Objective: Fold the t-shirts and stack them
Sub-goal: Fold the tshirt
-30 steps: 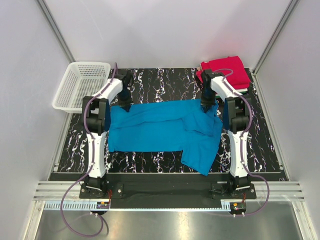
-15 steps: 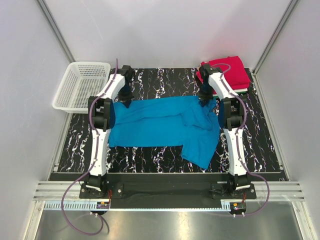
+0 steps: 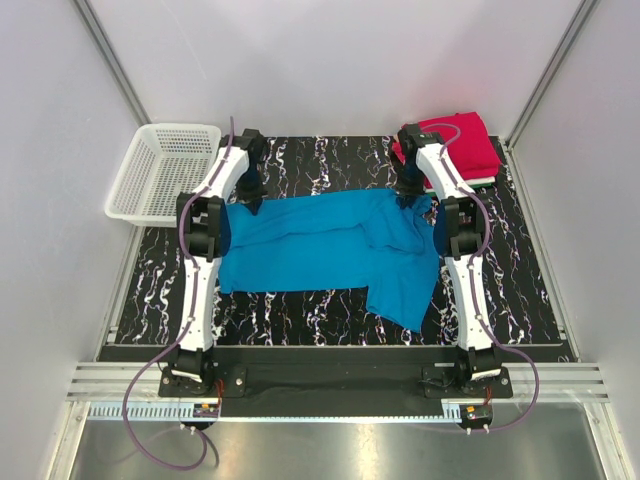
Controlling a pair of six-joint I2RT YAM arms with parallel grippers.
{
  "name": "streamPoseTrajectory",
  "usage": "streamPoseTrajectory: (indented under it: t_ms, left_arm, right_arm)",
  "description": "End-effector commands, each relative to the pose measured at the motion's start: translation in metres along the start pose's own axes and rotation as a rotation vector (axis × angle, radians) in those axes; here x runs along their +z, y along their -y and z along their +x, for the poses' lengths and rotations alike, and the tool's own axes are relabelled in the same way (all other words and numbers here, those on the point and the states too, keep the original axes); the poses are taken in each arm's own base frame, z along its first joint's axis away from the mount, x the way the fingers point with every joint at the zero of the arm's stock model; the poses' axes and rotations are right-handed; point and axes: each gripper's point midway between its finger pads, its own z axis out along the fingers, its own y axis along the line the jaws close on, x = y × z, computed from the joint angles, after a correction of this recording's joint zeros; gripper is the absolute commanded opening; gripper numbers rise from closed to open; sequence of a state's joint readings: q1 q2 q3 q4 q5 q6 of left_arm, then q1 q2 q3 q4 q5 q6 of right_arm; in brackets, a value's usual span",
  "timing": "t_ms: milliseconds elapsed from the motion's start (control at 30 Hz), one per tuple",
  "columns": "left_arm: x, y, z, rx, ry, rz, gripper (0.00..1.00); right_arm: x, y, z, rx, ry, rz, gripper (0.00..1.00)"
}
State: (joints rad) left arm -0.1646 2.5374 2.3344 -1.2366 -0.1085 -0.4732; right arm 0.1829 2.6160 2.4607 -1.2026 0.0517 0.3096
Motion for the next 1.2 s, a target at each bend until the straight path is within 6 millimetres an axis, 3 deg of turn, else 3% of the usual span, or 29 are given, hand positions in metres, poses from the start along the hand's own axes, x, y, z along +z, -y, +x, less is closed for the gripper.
streamPoseTrajectory:
  t_ms: [0, 367, 767, 800, 833, 867, 933, 967, 1133, 1167]
  left_arm:
    - [0.016, -0.009, -0.012, -0.037, 0.009, -0.004, 0.0]
    - [0.015, -0.035, -0.027, -0.065, 0.014, 0.007, 0.0]
    - [0.014, -0.018, -0.019, -0.027, -0.018, 0.091, 0.0]
    - [0.013, -0.017, -0.02, -0.016, -0.009, 0.095, 0.02]
    - [0.01, -0.009, -0.019, -0.013, -0.02, 0.143, 0.2]
    - [0.001, -0.006, -0.021, -0.01, -0.006, 0.165, 0.26]
    - [-0.008, 0.007, -0.025, -0.005, 0.012, 0.237, 0.4]
    - [-0.021, 0.011, -0.029, -0.003, 0.039, 0.269, 0.47]
    - [-0.061, 0.03, -0.032, 0.021, 0.088, 0.404, 0.54]
    - [-0.084, 0.031, -0.033, 0.029, 0.123, 0.429, 0.55]
  right_arm:
    - [0.019, -0.004, 0.014, 0.002, -0.055, -0.009, 0.0]
    - [0.001, -0.019, 0.056, -0.062, -0.124, 0.01, 0.0]
    - [-0.007, -0.015, 0.053, -0.056, -0.104, 0.03, 0.0]
    - [-0.008, -0.014, 0.053, -0.057, -0.102, 0.034, 0.0]
    - [-0.009, -0.013, 0.053, -0.055, -0.1, 0.037, 0.0]
    - [-0.011, -0.015, 0.048, -0.055, -0.073, 0.028, 0.0]
    - [-0.025, -0.019, 0.042, -0.05, -0.023, -0.002, 0.17]
    - [-0.031, -0.024, 0.031, -0.046, 0.027, -0.032, 0.19]
    - [-0.097, -0.039, 0.001, -0.04, 0.198, -0.137, 0.25]
    - [-0.109, -0.042, -0.003, -0.039, 0.221, -0.156, 0.27]
